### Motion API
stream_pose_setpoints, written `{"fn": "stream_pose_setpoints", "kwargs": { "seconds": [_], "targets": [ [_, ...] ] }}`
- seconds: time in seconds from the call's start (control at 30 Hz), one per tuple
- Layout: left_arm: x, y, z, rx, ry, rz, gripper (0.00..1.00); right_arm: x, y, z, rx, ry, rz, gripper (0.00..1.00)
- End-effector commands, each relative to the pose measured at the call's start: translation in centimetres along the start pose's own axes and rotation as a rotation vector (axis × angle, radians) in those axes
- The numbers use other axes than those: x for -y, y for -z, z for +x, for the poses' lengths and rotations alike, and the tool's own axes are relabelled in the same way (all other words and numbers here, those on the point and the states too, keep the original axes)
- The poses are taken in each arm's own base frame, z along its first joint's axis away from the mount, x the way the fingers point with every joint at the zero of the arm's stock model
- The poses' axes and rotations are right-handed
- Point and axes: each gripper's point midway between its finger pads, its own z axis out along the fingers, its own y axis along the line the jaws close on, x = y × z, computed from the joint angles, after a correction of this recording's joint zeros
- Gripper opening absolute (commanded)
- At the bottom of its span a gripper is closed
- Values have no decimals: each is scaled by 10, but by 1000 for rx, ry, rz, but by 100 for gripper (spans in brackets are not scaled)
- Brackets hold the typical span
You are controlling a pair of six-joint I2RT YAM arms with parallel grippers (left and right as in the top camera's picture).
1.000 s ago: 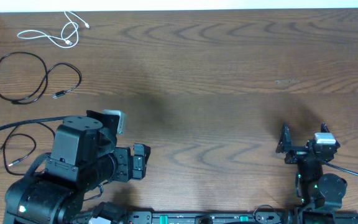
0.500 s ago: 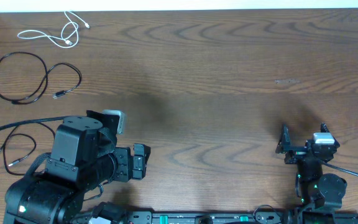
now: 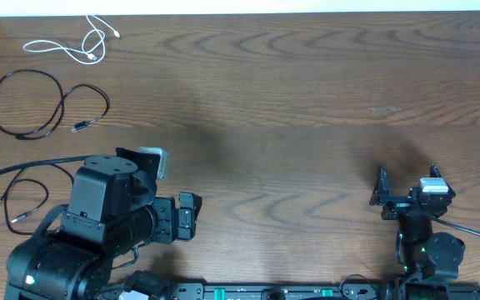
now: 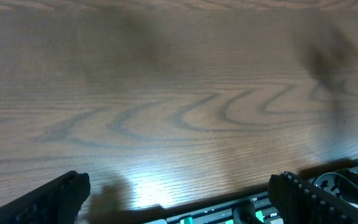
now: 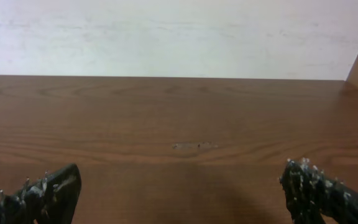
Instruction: Untangle cables
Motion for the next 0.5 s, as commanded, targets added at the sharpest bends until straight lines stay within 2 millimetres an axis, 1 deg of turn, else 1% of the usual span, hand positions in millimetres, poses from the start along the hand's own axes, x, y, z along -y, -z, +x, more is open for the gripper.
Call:
{"fn": "stream_pose_setpoints", "kwargs": {
  "seconds": [0.0,0.2,0.3,0.47],
  "targets": [
    [-2,-1,0,-1,-18,-13,98,-1,0,1,-4,11,-1,99],
    [-2,-1,1,-6,-17,-14,98,-1,0,1,-4,11,-1,99],
    [-6,0,16,-64,-9,-30,98,-1,0,1,-4,11,-1,99],
    [-7,0,17,-69,-8,-31,98,-1,0,1,-4,11,-1,99]
  ]
}}
